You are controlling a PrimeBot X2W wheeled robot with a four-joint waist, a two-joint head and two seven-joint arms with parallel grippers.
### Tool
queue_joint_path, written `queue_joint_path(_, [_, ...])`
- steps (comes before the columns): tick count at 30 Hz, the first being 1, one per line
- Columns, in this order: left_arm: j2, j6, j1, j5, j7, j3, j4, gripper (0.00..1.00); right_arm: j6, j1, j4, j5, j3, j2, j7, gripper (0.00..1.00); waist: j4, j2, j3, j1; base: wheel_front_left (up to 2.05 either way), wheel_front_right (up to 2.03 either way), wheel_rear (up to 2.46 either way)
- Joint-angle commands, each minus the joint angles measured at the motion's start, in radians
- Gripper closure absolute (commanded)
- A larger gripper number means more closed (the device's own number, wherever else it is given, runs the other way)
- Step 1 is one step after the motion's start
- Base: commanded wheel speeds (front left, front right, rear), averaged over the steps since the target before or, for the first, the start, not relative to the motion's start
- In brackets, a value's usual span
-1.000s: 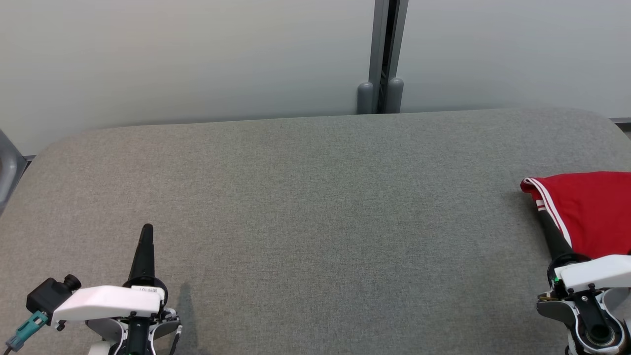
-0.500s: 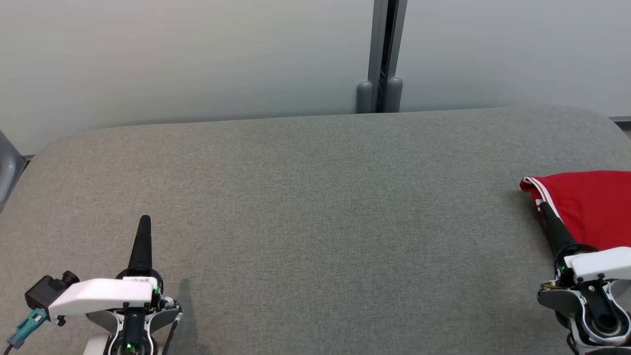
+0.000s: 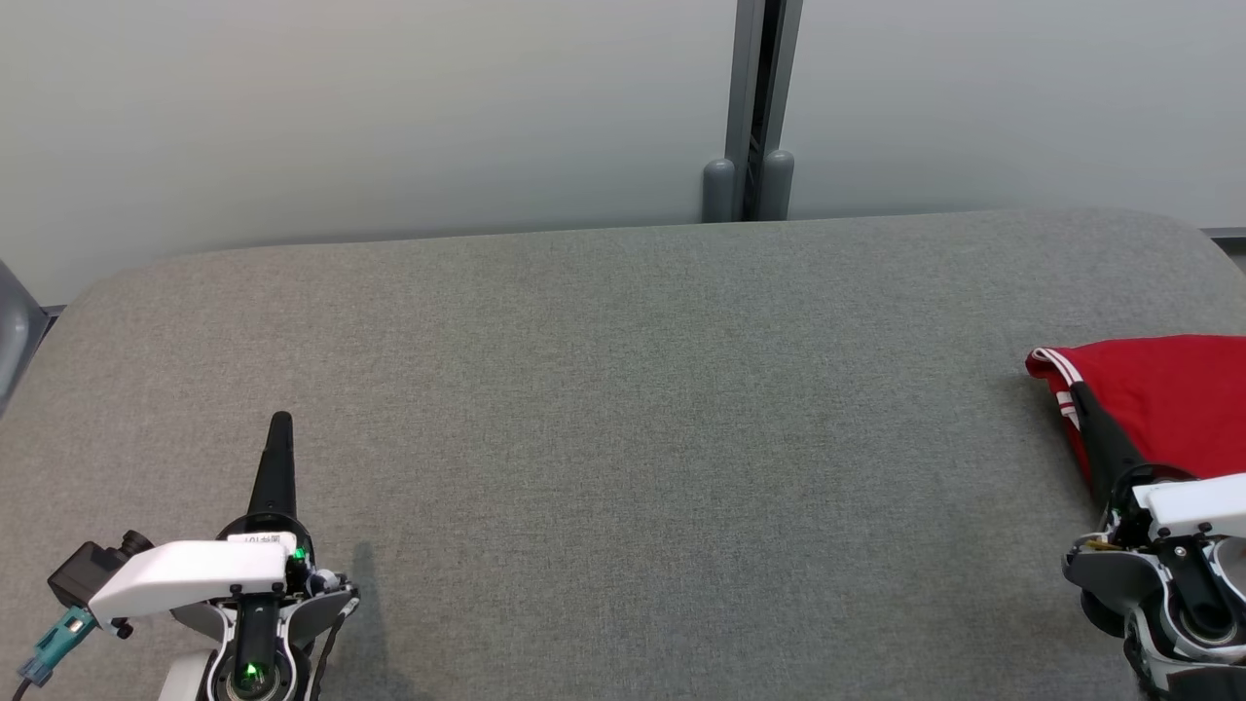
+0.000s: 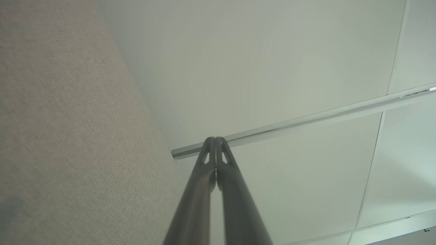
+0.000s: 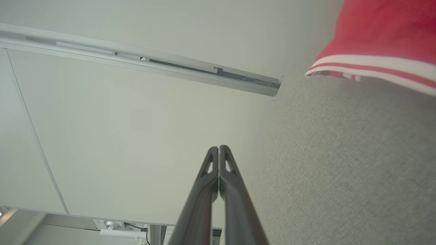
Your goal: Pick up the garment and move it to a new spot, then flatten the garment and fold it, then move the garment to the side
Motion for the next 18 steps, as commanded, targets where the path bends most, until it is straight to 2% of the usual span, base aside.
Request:
queue_joint_path(1, [0.001,-0.005,-0.021,-0.019,0.002,0.008,0.001,1.00,0.000,-0.020,0.002,0.019,-0.004,-0.009,0.006,1.00,0.000,-0.0001,0.000,0.0000,0.00,0.00,0.00])
queue_joint_path(18, [-0.013,-0.023,-0.046,-0.124,0.012,0.024,0.018,1.00,0.000,-0.057,0.045,0.141,-0.018,-0.013,0.033,1.00,-0.002,-0.0001,0.003,0.0000,0.00,0.00,0.00])
